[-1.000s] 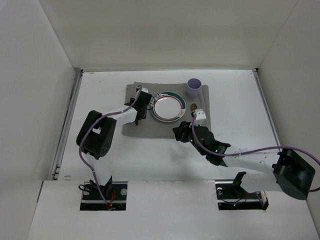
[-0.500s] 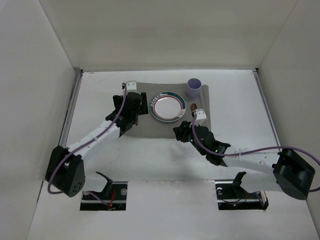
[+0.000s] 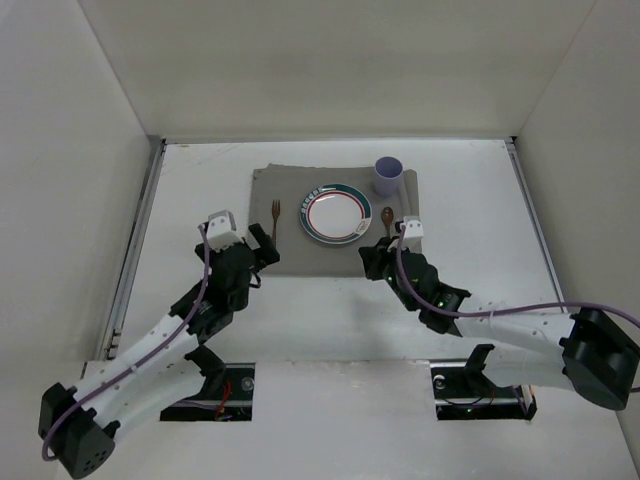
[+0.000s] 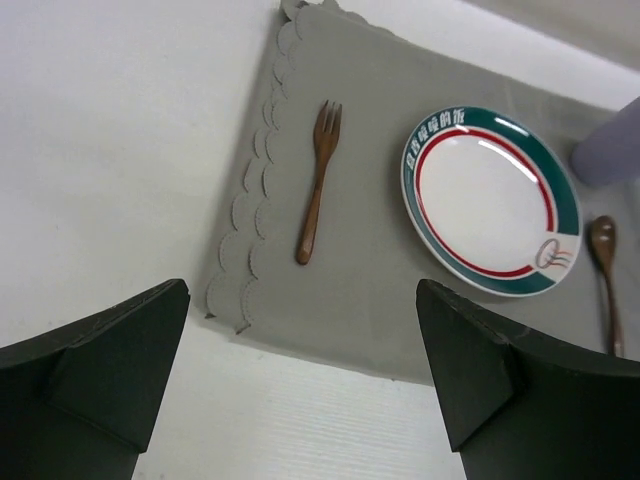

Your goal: Set the dinner table for one person

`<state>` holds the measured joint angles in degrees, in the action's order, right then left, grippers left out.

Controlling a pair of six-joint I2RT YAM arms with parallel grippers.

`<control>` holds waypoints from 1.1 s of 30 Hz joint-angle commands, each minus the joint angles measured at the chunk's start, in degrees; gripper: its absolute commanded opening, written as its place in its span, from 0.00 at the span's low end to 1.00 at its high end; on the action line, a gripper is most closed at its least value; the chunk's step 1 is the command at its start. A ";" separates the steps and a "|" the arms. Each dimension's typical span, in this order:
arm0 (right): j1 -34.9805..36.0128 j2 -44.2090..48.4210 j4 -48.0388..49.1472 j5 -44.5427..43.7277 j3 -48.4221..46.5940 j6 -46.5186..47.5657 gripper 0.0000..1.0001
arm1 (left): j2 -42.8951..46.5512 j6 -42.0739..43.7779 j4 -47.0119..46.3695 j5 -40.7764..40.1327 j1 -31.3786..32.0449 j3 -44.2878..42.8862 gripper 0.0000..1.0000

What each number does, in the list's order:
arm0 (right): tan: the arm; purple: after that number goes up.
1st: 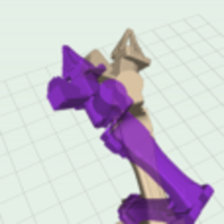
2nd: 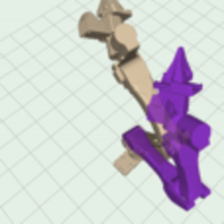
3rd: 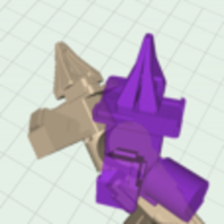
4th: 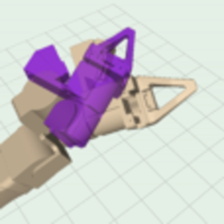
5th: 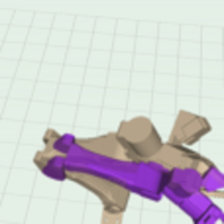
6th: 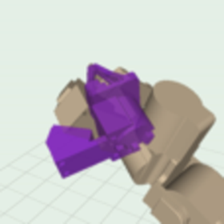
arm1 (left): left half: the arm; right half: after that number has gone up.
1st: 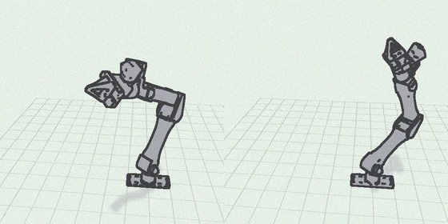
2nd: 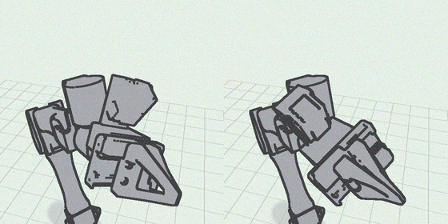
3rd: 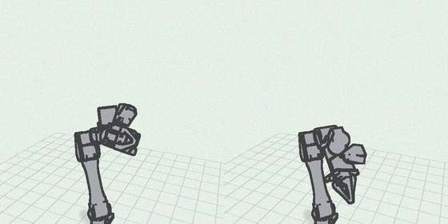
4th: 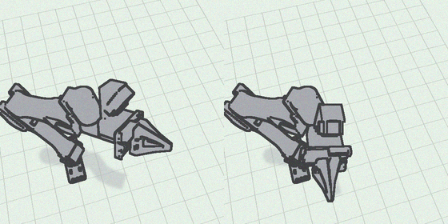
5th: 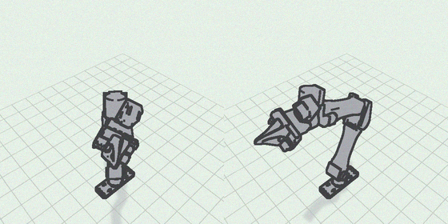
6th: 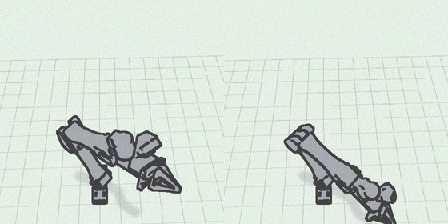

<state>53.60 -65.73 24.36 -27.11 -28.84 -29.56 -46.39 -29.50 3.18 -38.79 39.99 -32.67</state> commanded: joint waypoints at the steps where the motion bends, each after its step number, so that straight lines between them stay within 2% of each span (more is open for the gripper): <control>1: -0.30 0.70 2.89 -5.92 0.45 3.01 0.09 | 6.82 -8.46 -0.98 -3.67 -0.21 5.22 1.00; 3: -0.21 1.92 3.15 -9.87 0.89 4.16 0.13 | 11.56 -11.10 -1.33 -4.02 -1.53 9.09 1.00; 7: -0.12 5.87 3.77 -18.39 2.65 4.95 0.29 | 18.87 -15.58 -0.81 -3.14 -4.26 15.08 1.00; 10: -0.82 8.69 3.07 -23.59 2.91 4.60 0.43 | 19.85 -16.47 -0.72 -2.52 -4.53 17.28 1.00; 12: -3.80 9.40 2.54 -25.00 1.69 5.04 0.49 | 18.98 -18.04 -0.11 -3.57 -4.44 17.81 1.00; 17: -14.08 2.82 -2.54 -24.39 -6.38 5.74 0.50 | 10.12 -21.30 0.95 -3.49 -4.61 15.19 1.00; 23: -19.89 -3.87 -8.88 -24.48 -15.79 5.83 0.54 | 1.84 -23.06 9.20 -2.61 -4.61 8.33 1.00; 28: -23.41 -2.56 -12.32 -24.48 -20.47 8.20 0.58 | 1.39 -23.85 18.52 -2.52 -5.14 3.85 1.00; 33: -28.50 5.42 -11.53 -22.63 -13.37 8.56 0.62 | 3.67 -22.80 18.97 -2.96 -5.93 3.83 1.00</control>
<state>27.51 -65.52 12.99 -49.78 -45.25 -21.98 -44.34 -52.01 19.11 -40.71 34.46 -27.62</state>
